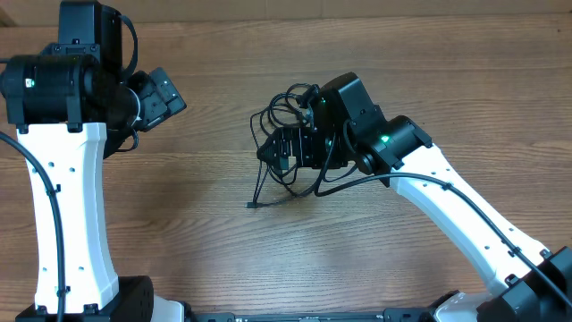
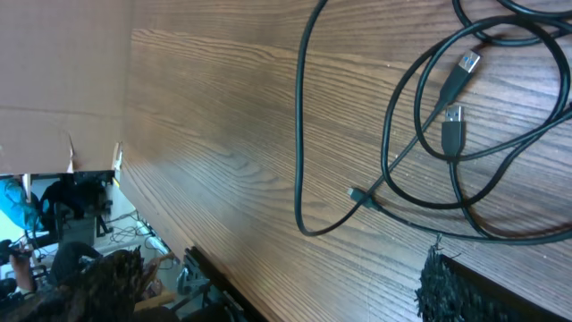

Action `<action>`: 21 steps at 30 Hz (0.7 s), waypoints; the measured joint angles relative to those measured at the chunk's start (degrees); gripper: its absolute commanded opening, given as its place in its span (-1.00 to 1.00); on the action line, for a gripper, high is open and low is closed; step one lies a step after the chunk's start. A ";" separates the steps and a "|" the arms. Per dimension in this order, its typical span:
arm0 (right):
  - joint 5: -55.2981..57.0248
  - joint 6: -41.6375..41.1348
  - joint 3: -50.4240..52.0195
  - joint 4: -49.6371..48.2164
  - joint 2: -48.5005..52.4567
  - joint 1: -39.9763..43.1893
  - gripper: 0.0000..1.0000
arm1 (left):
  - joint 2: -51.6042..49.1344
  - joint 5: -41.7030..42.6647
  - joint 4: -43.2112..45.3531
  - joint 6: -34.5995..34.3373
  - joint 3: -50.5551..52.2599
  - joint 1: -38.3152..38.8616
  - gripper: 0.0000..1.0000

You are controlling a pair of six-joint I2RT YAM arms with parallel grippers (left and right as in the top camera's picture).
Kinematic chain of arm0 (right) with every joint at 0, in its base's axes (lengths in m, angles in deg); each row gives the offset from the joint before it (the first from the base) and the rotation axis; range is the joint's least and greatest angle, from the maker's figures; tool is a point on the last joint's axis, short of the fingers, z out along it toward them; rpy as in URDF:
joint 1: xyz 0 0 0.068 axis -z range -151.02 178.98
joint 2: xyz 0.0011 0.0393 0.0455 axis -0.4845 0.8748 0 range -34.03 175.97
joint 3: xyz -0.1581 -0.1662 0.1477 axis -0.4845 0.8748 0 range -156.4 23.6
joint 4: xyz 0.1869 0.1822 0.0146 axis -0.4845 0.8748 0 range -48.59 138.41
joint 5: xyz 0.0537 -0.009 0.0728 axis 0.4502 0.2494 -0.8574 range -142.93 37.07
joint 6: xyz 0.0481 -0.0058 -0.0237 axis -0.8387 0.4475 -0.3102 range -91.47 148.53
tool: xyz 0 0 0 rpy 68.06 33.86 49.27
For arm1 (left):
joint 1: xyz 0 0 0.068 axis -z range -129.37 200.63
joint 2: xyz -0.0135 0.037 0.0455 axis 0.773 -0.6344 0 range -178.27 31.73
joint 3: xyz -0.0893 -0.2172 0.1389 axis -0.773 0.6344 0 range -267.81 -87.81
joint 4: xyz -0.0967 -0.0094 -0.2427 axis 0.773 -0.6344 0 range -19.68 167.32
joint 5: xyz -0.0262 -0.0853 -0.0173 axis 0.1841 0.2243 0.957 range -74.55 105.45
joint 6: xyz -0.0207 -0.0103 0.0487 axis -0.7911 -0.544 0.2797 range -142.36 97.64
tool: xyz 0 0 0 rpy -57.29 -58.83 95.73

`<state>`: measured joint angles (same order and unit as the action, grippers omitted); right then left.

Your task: Untangle cables

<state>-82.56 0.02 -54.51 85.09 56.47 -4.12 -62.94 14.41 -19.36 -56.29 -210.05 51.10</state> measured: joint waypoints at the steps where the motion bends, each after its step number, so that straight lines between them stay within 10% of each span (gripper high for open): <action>1: 0.04 0.02 0.00 -0.22 0.00 0.00 1.00 | 0.00 0.00 0.02 0.02 0.00 0.00 0.99; 21: 5.11 0.00 0.37 -1.75 0.00 0.00 0.72 | 0.00 0.00 0.02 0.02 0.00 0.00 0.99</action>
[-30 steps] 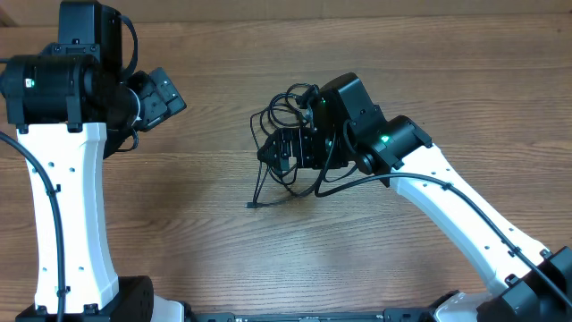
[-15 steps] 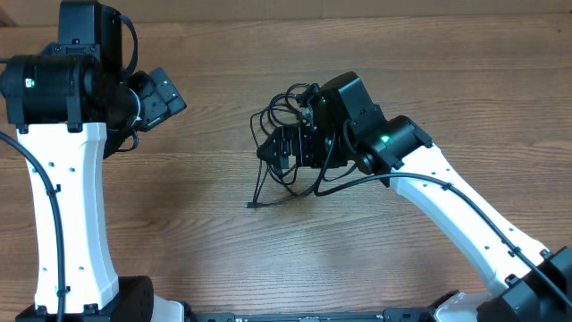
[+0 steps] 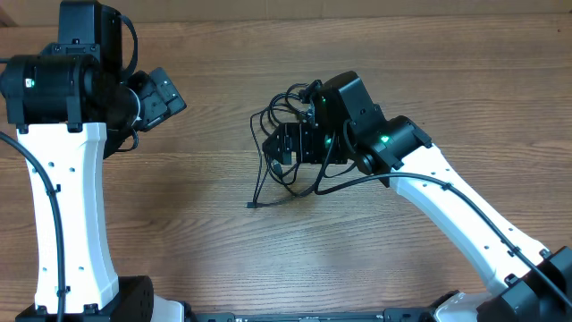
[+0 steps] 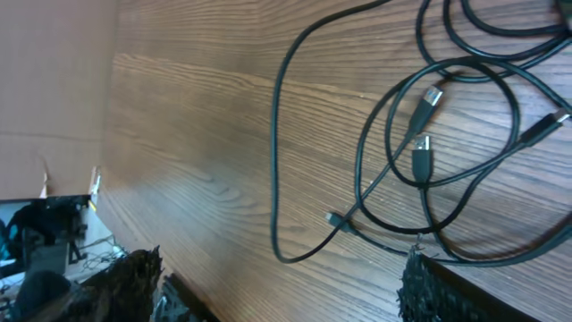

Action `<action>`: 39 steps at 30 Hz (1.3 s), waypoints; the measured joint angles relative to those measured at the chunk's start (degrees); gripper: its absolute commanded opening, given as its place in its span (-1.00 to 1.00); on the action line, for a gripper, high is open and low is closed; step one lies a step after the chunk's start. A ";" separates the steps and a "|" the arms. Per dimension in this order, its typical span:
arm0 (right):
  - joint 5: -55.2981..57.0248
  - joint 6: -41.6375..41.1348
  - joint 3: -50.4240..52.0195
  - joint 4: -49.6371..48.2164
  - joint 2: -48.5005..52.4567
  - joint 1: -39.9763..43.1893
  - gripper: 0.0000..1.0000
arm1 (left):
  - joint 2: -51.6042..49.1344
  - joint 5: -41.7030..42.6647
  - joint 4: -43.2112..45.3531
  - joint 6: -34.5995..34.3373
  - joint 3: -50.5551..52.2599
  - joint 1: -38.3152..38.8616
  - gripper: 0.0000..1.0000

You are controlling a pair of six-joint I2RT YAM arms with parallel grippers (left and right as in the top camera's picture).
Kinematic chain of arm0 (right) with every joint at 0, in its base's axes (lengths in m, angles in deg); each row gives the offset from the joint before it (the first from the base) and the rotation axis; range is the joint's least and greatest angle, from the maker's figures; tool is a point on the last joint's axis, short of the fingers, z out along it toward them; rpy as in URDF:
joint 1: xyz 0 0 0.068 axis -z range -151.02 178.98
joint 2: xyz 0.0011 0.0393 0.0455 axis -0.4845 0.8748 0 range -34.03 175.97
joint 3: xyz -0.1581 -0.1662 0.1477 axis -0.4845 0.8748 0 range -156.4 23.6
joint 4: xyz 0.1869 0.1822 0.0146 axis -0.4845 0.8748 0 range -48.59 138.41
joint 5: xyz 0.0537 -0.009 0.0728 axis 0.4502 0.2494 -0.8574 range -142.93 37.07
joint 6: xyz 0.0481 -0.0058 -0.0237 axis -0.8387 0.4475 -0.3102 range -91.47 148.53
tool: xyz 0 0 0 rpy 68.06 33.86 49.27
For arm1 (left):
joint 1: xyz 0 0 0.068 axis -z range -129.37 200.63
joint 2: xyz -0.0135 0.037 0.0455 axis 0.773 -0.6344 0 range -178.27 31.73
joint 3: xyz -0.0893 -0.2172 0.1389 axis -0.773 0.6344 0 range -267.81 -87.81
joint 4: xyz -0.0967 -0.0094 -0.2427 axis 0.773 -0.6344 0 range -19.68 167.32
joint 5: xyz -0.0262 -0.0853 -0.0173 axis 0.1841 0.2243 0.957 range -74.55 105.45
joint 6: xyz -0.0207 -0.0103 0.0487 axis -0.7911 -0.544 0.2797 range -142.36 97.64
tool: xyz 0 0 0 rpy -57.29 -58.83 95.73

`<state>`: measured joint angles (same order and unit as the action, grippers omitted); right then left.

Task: Untangle cables
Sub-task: 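Pull the grasped cable end rightward out of the coil with right gripper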

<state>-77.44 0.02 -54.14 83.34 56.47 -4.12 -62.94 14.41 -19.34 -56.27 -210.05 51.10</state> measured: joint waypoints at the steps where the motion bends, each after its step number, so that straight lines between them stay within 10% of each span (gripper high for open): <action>1: 0.02 -0.04 0.20 -0.02 0.00 -0.07 0.72 | 0.00 0.00 0.00 0.00 0.00 0.00 0.99; 21: -0.98 -2.80 0.50 -6.45 12.26 -4.50 0.04 | 0.00 0.00 -0.02 0.00 0.00 0.00 0.99; 29: -2.21 -3.08 0.50 -7.96 12.44 -4.87 -0.92 | 0.00 0.00 0.00 0.00 0.00 0.00 0.99; 39: -8.57 -0.33 -2.49 -9.09 11.39 -4.11 -0.93 | 0.00 0.00 -0.02 0.00 0.00 0.00 0.99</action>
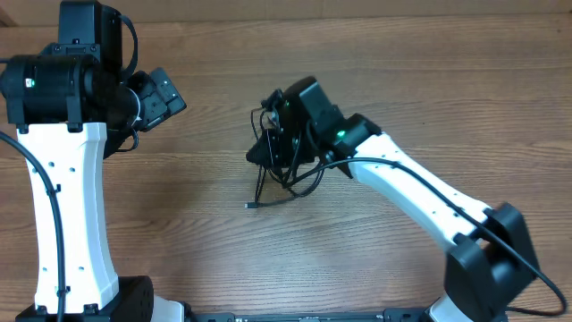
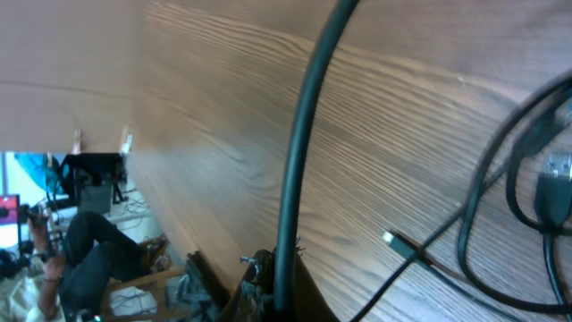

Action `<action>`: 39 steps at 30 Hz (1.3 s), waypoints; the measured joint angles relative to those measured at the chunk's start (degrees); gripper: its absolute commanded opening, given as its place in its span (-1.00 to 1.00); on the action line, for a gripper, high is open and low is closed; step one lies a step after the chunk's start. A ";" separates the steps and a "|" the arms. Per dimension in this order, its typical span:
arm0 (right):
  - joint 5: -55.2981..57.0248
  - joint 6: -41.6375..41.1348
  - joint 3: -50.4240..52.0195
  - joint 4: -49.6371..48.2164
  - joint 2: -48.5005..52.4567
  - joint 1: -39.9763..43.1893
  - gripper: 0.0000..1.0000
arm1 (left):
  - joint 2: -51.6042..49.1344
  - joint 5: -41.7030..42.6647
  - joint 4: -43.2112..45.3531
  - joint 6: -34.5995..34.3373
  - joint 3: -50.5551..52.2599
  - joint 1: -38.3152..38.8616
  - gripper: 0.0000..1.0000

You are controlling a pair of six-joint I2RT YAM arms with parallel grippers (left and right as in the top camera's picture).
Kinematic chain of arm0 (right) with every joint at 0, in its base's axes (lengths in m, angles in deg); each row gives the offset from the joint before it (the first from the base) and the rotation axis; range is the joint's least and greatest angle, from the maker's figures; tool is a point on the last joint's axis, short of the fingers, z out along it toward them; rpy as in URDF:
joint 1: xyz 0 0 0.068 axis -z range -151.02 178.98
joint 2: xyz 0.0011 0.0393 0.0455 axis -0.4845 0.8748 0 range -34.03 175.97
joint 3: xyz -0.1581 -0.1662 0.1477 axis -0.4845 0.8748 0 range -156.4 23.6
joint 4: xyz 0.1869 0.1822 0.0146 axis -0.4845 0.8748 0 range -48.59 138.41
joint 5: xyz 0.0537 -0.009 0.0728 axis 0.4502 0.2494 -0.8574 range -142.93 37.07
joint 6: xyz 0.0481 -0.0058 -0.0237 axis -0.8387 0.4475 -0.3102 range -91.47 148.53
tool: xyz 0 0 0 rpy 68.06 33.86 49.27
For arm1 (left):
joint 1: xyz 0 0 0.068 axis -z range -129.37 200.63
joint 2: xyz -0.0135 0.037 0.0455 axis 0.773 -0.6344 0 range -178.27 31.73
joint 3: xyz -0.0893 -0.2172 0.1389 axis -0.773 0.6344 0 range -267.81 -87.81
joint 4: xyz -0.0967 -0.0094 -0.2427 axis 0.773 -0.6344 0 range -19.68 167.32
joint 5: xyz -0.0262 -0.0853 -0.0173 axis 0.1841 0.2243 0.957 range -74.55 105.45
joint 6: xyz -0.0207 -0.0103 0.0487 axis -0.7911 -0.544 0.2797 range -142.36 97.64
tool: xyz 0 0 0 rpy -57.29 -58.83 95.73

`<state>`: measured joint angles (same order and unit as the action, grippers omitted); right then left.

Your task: Untangle cables

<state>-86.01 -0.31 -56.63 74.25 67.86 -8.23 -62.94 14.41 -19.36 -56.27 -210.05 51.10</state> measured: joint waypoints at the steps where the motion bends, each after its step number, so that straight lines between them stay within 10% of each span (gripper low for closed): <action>1: -0.20 1.60 -2.08 0.92 -1.33 0.11 -0.92 | 0.00 0.00 0.02 0.00 0.00 0.00 0.99; 27: 47.12 0.98 -18.99 32.81 -25.09 11.76 -0.93 | 0.00 0.00 0.00 -0.02 0.00 0.00 0.99; 39: 54.49 -2.27 -18.99 35.39 -24.57 36.26 -0.93 | 0.00 0.00 0.00 0.00 0.00 0.00 0.99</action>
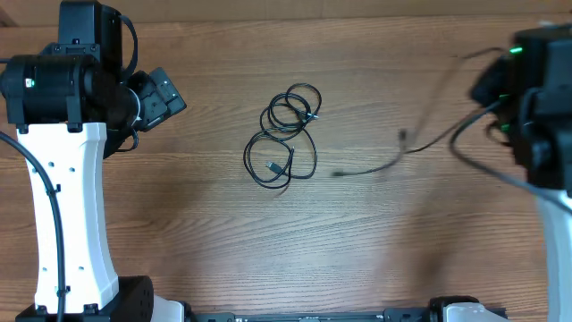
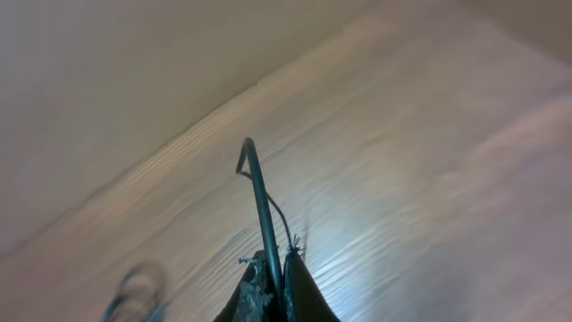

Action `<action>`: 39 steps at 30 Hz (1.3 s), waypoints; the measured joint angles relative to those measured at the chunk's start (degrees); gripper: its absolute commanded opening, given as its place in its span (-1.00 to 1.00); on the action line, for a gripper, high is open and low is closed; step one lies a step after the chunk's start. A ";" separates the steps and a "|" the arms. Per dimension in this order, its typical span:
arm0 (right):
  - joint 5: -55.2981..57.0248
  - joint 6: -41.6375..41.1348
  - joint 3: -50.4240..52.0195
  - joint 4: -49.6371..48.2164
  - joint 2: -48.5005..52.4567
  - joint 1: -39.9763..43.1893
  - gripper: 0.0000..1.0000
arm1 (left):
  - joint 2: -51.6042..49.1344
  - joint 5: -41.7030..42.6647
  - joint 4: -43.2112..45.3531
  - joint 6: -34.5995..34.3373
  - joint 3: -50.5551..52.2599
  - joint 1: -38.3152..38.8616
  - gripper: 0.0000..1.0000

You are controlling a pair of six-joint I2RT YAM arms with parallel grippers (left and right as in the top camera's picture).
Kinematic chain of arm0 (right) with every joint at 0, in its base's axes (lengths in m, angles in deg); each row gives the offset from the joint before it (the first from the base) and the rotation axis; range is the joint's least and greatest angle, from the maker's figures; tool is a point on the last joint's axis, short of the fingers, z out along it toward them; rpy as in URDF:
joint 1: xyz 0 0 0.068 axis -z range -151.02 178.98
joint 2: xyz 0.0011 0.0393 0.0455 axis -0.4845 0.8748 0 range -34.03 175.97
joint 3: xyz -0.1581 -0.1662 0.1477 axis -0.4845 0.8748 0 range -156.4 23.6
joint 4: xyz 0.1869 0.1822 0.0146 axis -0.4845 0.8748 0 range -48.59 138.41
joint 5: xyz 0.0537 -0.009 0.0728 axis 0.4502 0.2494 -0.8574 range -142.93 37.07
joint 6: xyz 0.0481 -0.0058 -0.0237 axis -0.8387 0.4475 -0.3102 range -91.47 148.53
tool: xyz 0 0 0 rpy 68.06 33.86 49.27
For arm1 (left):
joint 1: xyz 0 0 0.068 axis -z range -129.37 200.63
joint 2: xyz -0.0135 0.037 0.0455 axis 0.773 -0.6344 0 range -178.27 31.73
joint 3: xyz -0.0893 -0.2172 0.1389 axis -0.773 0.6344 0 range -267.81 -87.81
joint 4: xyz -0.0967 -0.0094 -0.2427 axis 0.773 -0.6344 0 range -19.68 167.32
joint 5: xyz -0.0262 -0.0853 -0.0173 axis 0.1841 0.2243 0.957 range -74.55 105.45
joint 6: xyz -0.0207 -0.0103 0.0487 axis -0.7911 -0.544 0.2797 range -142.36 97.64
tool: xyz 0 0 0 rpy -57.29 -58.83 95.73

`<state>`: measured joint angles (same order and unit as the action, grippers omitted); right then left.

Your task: Untangle cables

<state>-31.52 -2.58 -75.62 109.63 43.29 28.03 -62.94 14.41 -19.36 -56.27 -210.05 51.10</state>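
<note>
A black cable (image 2: 259,201) is clamped between the tips of my right gripper (image 2: 273,266), which is shut on it. In the overhead view this cable (image 1: 371,168) trails, blurred, from the table's middle right toward my right arm (image 1: 532,89) at the far right edge. The remaining black cables (image 1: 284,143) lie in a loose pile at the table's centre: a small coil at the back, a larger loop in front with a plug inside it. My left gripper (image 1: 168,95) hangs at the far left, away from the cables; its jaws are not clear to see.
The wooden table (image 1: 197,233) carries only the cables. The left arm's white column (image 1: 67,206) stands along the left edge. A brown cardboard wall (image 2: 134,72) runs behind the table.
My right gripper, then shut on a cable at the pile, is now at the far right edge, still holding it. One cable has come out of the pile and stretches rightward.
My right gripper first hovered open over the tangled pile, then a little lower over it. Then it was shut on a strand at the pile's left side. Now it is far to the right with that cable, separated from the remaining coils. The left arm stayed still.
</note>
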 measured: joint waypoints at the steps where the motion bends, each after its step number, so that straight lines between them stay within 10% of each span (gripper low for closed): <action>1: -0.02 -0.20 0.00 0.17 0.31 2.58 -0.93 | 0.00 0.00 0.00 0.00 0.00 0.00 0.99; 27: -20.41 4.28 0.00 10.56 19.41 12.52 -0.66 | 0.00 0.00 0.00 0.00 0.00 0.00 0.99; 39: -26.38 9.38 0.02 13.00 19.89 12.41 0.35 | 0.00 0.00 0.00 0.00 0.00 0.02 0.99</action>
<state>-57.90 6.79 -75.60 122.64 63.18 40.45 -62.94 14.41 -19.36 -56.27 -210.05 51.12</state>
